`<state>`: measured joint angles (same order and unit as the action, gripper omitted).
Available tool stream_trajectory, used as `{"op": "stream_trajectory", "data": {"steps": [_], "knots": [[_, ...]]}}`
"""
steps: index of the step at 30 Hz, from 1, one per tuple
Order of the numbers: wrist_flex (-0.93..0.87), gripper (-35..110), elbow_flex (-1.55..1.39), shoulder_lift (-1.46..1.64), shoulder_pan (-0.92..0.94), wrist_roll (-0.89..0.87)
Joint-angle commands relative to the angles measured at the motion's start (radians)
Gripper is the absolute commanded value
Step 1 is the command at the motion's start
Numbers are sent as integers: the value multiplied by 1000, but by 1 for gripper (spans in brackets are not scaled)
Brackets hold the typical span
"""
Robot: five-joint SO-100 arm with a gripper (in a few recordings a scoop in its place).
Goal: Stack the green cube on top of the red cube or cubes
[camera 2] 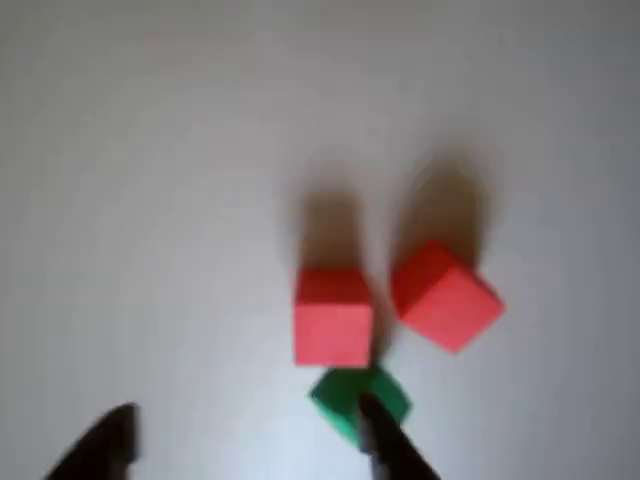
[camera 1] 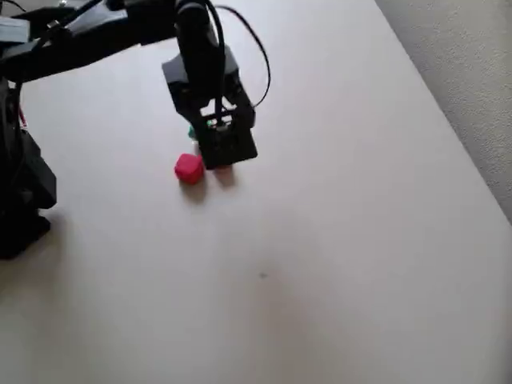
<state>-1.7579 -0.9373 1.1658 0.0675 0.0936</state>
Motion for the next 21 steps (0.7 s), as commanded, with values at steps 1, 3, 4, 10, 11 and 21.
{"op": "stream_trajectory", "data": {"steps": [1,3,4,10,11,21], "knots": [[-78,33,152,15,-12,21],[-89,33,143,54,-6,21],[-89,33,129,86,-5,29],[-94,26,48,417,-17,51],[-94,22,23,497,-21,48],[-6,-2,-581,1447,-46,-37]]}}
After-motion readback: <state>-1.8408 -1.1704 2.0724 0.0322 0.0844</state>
